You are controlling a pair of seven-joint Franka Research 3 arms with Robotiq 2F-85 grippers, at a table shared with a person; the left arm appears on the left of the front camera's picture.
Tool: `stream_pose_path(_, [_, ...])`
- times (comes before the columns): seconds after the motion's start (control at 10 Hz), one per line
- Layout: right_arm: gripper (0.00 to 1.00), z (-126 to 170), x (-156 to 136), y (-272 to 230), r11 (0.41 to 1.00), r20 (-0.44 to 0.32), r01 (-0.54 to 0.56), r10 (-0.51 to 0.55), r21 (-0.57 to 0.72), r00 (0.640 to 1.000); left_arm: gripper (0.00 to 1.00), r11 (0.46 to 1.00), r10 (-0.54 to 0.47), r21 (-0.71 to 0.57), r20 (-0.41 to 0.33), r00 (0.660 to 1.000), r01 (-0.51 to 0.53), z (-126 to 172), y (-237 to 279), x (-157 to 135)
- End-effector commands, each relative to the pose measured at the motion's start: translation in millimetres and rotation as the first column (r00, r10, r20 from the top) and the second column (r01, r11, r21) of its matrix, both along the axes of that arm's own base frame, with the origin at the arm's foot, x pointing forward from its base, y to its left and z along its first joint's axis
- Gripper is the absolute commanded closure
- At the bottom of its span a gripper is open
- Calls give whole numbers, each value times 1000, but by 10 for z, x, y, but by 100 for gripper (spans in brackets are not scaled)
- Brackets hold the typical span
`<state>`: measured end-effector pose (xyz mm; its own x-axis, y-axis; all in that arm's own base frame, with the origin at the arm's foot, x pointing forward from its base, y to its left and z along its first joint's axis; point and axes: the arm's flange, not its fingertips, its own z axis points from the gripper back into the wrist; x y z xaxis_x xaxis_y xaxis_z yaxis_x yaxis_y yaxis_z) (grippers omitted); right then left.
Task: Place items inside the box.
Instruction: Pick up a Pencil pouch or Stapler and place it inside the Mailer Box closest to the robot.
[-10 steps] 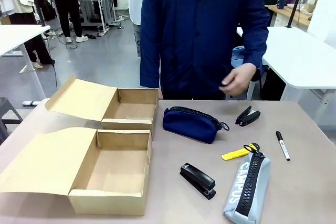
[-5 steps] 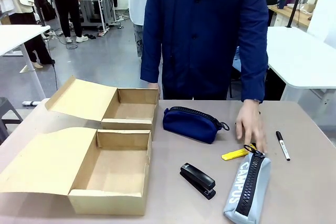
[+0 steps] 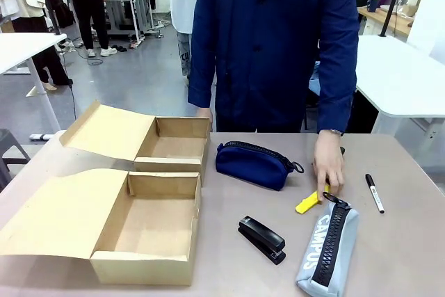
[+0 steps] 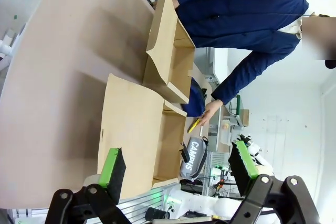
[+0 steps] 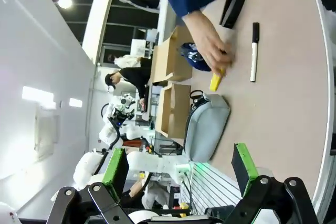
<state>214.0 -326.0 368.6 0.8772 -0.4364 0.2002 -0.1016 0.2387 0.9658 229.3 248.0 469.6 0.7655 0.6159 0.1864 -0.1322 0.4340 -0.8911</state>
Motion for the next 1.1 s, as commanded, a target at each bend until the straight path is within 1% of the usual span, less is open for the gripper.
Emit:
stream_pose_path(0.0, [0,71,-238,-18,1000,23,9,-9,-17,1000,0,1000,-8,-1,24,1000,8,15,6,5])
stream_pose_path(0.1, [0,0,0,0,1000,0,0,0,0,1000,0,1000,-8,-1,24,1000,8,15,6,5])
stream_pose_path(0.2, [0,154,51,283,994,50,-96,98,-47,994,0,1000,-8,-1,24,1000,8,15,6,5])
stream_pose_path(0.3, [0,351,114,687,976,60,-176,184,-125,981,0,1000,-8,-1,24,1000,8,15,6,5])
stream_pose_path(0.4, [0,585,195,1241,938,76,-265,288,-222,955,0,1000,-8,-1,24,1000,8,15,6,5])
stream_pose_path(0.5, [0,730,280,1766,890,40,-325,356,-320,934,0,1000,-8,-1,24,1000,8,15,6,5])
stream_pose_path(0.6, [0,831,326,2309,828,24,-400,444,-392,896,0,1000,-8,-1,24,1000,8,15,6,5])
stream_pose_path(0.7, [0,890,318,2873,755,-2,-461,520,-466,854,0,1000,-8,-1,24,1000,8,15,6,5])
stream_pose_path(0.8, [0,927,243,3426,680,-24,-514,591,-523,807,0,1000,-8,-1,24,1000,8,15,6,5])
stream_pose_path(0.9, [0,948,93,3980,584,-31,-552,670,-594,742,0,1000,-8,-1,24,1000,8,15,6,5])
stream_pose_path(1.0, [0,931,-24,4347,498,-60,-589,729,-637,682,0,1000,-8,-1,24,1000,8,15,6,5])
